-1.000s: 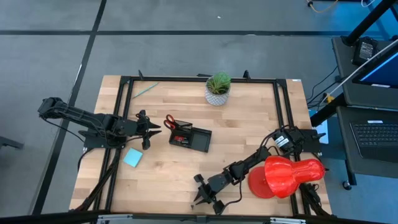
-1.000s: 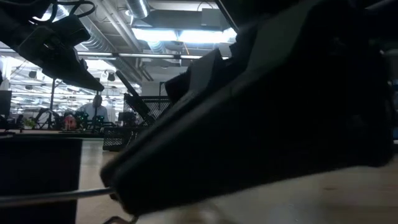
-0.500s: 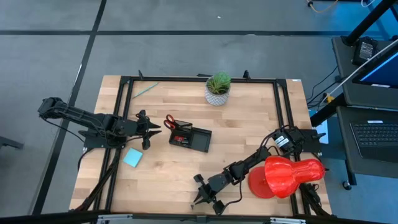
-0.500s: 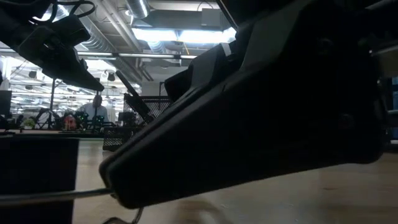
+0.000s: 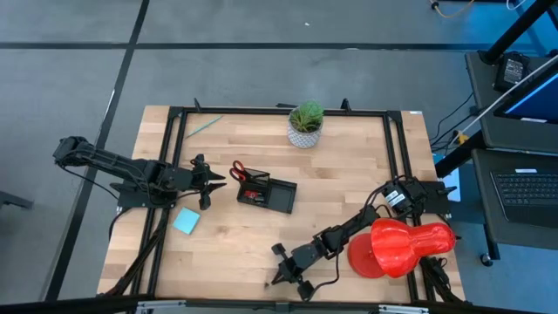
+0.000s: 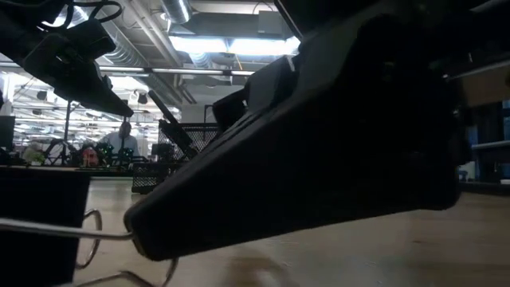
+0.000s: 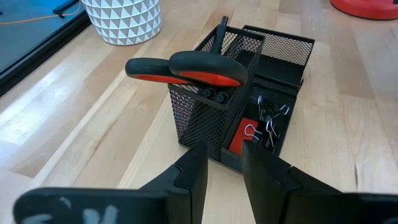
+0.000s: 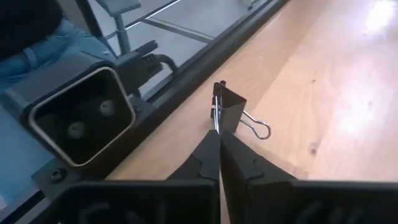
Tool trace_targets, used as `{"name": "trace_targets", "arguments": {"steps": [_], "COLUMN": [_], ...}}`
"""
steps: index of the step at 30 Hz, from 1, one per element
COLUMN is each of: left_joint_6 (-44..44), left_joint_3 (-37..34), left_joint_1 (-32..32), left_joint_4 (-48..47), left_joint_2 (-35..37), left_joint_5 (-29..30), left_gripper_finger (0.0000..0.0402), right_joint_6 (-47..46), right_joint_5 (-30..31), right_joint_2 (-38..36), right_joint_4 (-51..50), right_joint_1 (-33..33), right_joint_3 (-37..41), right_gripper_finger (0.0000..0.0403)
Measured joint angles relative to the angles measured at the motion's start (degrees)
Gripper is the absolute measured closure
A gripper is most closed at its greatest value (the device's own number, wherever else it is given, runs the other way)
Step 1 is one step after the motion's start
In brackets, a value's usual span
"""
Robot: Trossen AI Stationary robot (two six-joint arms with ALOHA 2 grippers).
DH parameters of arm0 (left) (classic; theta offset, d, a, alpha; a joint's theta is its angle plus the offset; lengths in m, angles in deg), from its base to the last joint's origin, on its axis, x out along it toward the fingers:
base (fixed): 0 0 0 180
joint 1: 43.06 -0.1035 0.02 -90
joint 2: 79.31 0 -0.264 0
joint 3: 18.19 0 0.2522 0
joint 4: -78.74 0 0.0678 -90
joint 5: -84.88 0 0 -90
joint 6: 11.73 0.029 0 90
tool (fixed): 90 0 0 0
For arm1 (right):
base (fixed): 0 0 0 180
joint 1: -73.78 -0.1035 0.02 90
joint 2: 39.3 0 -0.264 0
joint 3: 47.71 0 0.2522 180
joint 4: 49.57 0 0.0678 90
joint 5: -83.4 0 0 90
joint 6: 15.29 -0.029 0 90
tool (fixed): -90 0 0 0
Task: Pick and place office supplies into organizer
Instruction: Put the binder clip into the bottom left section of the desk organizer
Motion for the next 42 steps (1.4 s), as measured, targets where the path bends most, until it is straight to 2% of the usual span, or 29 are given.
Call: {"name": "trace_targets", "arguments": {"steps": [6,12,14,18,23,32,42], "left_joint_6": [0.0,0.0,0.0,0.0,0.0,-0.1,0.0], "left_joint_3": [0.0,0.0,0.0,0.0,0.0,0.0,0.0], "left_joint_1": [0.0,0.0,0.0,0.0,0.0,0.0,0.0], "left_joint_4": [0.0,0.0,0.0,0.0,-0.2,-0.5,-0.5], "left_joint_2": [0.0,0.0,0.0,0.0,0.0,0.0,0.0], "left_joint_5": [0.0,0.0,0.0,0.0,0.0,-0.1,-0.4], "left_gripper_finger": [0.0309,0.0309,0.0309,0.0309,0.0309,0.0309,0.0309], "right_joint_6": [-3.1,-2.5,-1.0,1.8,3.2,-1.3,-3.1], "right_joint_5": [4.1,8.1,10.9,20.1,27.2,27.6,25.4], "right_joint_2": [-1.0,-6.7,-9.6,-14.4,-16.4,-15.9,-15.9], "right_joint_4": [1.0,-4.1,-8.0,-15.4,-16.3,-23.9,-25.3], "right_joint_1": [0.1,1.1,1.9,4.2,9.2,18.8,20.6], "right_joint_3": [0.0,0.0,0.0,0.0,-0.1,0.0,0.0], "right_gripper_finger": [0.0401,0.0402,0.0402,0.0402,0.0403,0.0403,0.0403]}}
